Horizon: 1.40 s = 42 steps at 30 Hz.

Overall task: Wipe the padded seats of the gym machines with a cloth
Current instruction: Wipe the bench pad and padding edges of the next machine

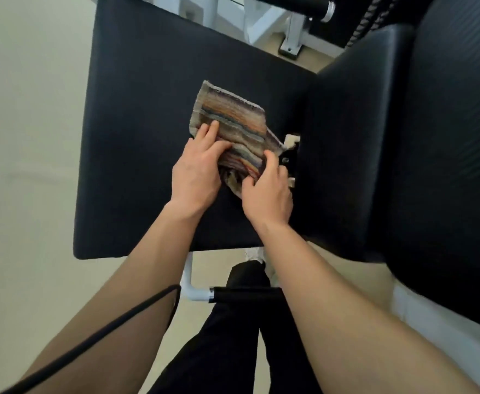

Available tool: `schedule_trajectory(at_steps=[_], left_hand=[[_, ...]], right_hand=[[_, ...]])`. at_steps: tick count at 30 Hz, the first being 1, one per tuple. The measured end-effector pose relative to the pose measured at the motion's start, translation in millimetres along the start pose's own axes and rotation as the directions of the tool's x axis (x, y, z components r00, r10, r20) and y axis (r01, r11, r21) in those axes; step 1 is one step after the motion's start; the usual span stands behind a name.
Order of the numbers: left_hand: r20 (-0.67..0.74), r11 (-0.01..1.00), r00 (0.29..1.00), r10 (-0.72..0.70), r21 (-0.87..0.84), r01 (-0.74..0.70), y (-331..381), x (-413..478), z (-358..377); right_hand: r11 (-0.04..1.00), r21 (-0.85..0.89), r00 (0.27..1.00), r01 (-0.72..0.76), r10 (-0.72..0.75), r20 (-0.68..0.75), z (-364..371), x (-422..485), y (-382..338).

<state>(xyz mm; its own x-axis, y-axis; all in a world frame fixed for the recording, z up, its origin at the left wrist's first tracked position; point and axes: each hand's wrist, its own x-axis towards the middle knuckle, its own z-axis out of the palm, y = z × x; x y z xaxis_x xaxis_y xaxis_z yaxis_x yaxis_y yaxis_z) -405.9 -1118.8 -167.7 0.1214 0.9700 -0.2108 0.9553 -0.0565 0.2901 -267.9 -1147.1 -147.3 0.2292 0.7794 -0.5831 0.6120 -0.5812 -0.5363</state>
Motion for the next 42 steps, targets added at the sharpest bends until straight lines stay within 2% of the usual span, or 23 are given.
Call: schedule_trajectory(at_steps=[6,8,11,13,15,18,20,23,26,30,32,34,36,38,39,41,42], left_hand=[[0.096,0.960,0.989,0.117,0.243,-0.137,20.0,-77.0,-4.5],[0.113,0.949,0.979,0.168,0.249,-0.192,27.0,-98.1,5.1],[0.137,0.922,0.953,0.269,0.250,-0.296,40.3,-114.6,33.7],[0.143,0.902,0.935,0.325,0.250,-0.352,55.5,-112.0,60.6],[0.128,0.892,0.923,0.363,0.237,-0.384,72.1,-103.1,85.5],[0.131,0.882,0.915,0.381,0.246,-0.402,78.1,-93.6,103.1],[0.160,0.848,0.899,0.408,0.299,-0.438,65.7,-99.0,101.5],[0.202,0.794,0.884,0.422,0.388,-0.468,29.2,-122.2,83.9],[0.229,0.755,0.883,0.409,0.459,-0.469,-6.6,-139.4,60.9],[0.246,0.731,0.871,0.425,0.475,-0.490,-7.2,-116.4,54.3],[0.261,0.742,0.868,0.423,0.450,-0.497,11.5,-77.3,58.7],[0.308,0.706,0.843,0.441,0.460,-0.538,26.4,-45.3,60.2],[0.336,0.668,0.823,0.458,0.480,-0.568,20.2,-39.8,55.5],[0.315,0.667,0.833,0.456,0.498,-0.554,-4.1,-58.0,42.1],[0.290,0.677,0.847,0.446,0.510,-0.531,-16.3,-68.8,35.4],[0.265,0.704,0.868,0.420,0.509,-0.496,-28.9,-75.3,27.8],[0.264,0.712,0.872,0.413,0.503,-0.490,-27.4,-69.8,28.2]], right_hand=[[0.996,0.090,0.995,0.010,-0.001,-0.100,38.0,-81.9,78.5],[0.996,0.083,0.991,0.017,-0.005,-0.133,45.7,-98.1,107.2],[0.991,0.081,0.967,-0.106,0.122,-0.224,50.0,-108.0,148.8],[0.981,-0.031,0.919,-0.191,0.168,-0.357,51.6,-105.1,169.7],[0.982,-0.097,0.903,-0.162,0.108,-0.416,54.3,-97.9,178.5],[0.995,0.004,0.964,0.102,-0.098,-0.248,67.6,-86.5,175.1],[0.991,0.006,0.977,0.134,-0.131,-0.166,77.8,-83.3,175.5],[0.979,-0.113,0.979,0.169,-0.180,-0.094,91.7,-99.6,167.4],[0.955,-0.161,0.966,0.247,-0.255,-0.031,106.7,-117.8,145.5],[0.931,-0.302,0.957,0.205,-0.255,-0.136,110.4,-94.2,134.4],[0.953,-0.277,0.954,0.120,-0.188,-0.234,102.2,-68.6,125.1],[0.977,-0.210,0.948,0.020,-0.086,-0.308,94.2,-53.4,110.6],[0.987,-0.160,0.935,0.009,-0.064,-0.347,96.5,-58.9,97.2],[0.975,-0.202,0.933,0.097,-0.160,-0.321,106.9,-85.4,89.2],[0.963,-0.225,0.942,0.149,-0.207,-0.263,113.2,-97.2,87.7],[0.960,-0.199,0.964,0.196,-0.225,-0.140,118.7,-96.2,85.1],[0.964,-0.180,0.967,0.197,-0.221,-0.125,115.9,-83.4,81.8]])
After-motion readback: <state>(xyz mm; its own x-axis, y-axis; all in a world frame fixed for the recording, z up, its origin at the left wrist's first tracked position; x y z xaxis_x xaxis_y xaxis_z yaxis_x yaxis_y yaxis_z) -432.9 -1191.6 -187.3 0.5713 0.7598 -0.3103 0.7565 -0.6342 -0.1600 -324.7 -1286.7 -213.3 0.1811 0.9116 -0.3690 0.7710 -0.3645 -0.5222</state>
